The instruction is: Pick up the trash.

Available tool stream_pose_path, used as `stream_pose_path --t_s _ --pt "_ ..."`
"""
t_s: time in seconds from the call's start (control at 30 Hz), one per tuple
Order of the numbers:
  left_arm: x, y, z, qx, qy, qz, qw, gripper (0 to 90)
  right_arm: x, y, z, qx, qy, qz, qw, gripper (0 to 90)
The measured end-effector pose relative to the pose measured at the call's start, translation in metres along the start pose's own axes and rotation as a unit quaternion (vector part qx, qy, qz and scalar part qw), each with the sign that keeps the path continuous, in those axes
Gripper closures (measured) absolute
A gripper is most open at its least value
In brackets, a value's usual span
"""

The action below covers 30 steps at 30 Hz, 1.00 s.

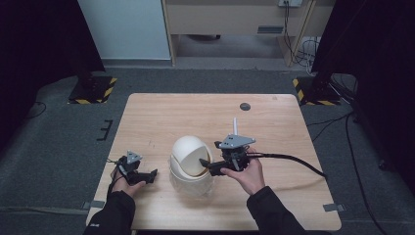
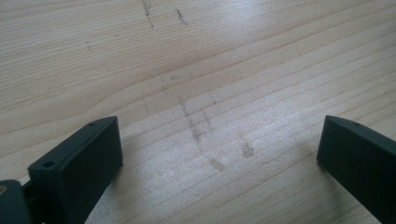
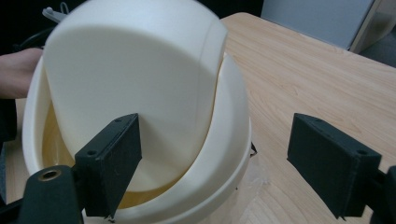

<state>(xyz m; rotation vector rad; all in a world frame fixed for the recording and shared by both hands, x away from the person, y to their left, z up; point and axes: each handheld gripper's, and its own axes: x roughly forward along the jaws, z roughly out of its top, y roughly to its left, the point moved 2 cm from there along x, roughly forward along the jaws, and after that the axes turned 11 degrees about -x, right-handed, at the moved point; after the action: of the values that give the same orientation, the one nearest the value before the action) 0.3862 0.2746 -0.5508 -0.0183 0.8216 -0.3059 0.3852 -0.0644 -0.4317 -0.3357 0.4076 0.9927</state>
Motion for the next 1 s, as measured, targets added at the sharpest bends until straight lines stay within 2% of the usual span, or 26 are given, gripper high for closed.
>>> stream_pose_path --t_s 0.37,0.5,0.73,0.93,1.0 --pt "0.0 0.0 0.0 0.0 0.0 0.0 1.0 0.0 0.012 -0.002 -0.004 0.006 0.025 0.006 0.9996 18.6" --pt "0.0 0.0 0.0 0.0 0.0 0.0 1.0 0.0 0.011 -0.002 -0.004 0.006 0.029 0.0 0.9996 20.3" --pt "0.0 0.0 0.0 0.0 0.0 0.0 1.0 0.0 -0.013 -0.009 0.004 0.006 0.004 -0.007 1.0 20.1" --pt "0.0 0.0 0.0 0.0 0.0 0.0 1.0 0.0 -0.039 -0.035 -0.005 0.021 -0.017 -0.042 0.9987 22.1" --pt "0.0 0.0 0.0 0.0 0.0 0.0 1.0 0.0 -0.044 -0.045 -0.013 0.029 -0.013 -0.058 0.9978 22.1"
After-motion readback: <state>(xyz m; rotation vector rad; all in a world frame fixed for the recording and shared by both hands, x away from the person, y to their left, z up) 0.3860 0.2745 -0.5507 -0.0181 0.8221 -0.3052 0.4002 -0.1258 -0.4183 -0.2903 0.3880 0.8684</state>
